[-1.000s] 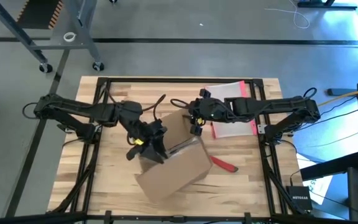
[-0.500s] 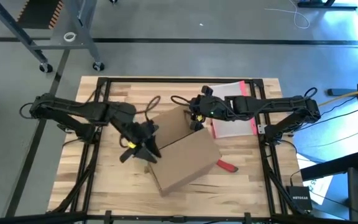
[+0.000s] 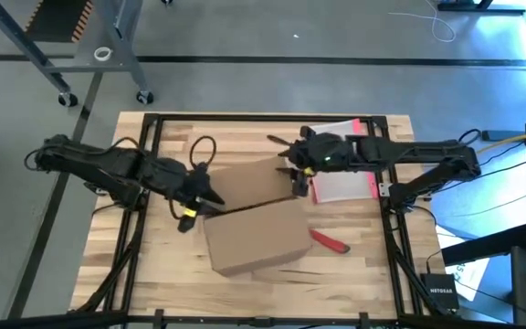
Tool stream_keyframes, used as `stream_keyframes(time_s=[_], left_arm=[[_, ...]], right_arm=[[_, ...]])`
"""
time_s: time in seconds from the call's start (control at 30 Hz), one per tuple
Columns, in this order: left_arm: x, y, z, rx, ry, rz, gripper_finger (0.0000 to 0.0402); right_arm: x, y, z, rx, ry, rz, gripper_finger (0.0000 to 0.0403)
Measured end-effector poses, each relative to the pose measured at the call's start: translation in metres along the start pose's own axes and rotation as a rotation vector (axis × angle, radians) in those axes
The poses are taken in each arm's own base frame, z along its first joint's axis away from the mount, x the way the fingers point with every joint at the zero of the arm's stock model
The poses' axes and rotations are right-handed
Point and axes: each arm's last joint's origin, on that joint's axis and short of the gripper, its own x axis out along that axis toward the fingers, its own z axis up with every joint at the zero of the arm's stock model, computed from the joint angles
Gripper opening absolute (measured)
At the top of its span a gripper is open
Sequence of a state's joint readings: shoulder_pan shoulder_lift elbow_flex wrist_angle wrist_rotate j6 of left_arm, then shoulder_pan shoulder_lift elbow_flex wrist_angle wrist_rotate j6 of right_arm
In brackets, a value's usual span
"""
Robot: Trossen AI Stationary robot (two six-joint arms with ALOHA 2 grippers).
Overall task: Unpack boxes
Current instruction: Open the cardboard box using the utility knife
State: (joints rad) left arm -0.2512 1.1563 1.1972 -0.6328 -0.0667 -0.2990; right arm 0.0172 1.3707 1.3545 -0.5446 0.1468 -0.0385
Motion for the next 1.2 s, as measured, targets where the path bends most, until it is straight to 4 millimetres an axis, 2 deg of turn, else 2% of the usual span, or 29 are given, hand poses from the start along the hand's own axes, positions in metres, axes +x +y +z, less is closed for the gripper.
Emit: stream_keyframes(time_s=[0.1, 0.2, 0.57, 0.73, 1.03, 1.2], left_arm=[[0.014, 0.007, -0.011, 0.006, 0.033, 0.048, 0.0127], [0.021, 0.011, -0.013, 0.023, -0.011, 0.058, 0.0127], [0.025, 0.02, -0.01, 0.038, -0.067, 0.135, 0.0127], [0.025, 0.026, -0.008, -0.001, -0.09, 0.208, 0.0127], [0.025, 0.03, -0.005, -0.018, -0.12, 0.224, 0.0127], [0.025, 0.027, 0.003, -0.027, -0.2, 0.186, 0.0127]], right_arm=[[-0.007, 0.002, 0.003, 0.015, -0.034, 0.11, 0.0179], [-0.008, 0.005, 0.004, 0.061, -0.039, 0.211, 0.0179], [-0.018, 0.015, 0.008, 0.252, -0.016, 0.634, 0.0179], [-0.024, 0.042, 0.009, 0.218, 0.003, 0.747, 0.0178], [-0.043, 0.109, 0.01, 0.033, -0.132, 0.596, 0.0178], [-0.049, 0.129, 0.013, -0.021, -0.223, 0.557, 0.0178]])
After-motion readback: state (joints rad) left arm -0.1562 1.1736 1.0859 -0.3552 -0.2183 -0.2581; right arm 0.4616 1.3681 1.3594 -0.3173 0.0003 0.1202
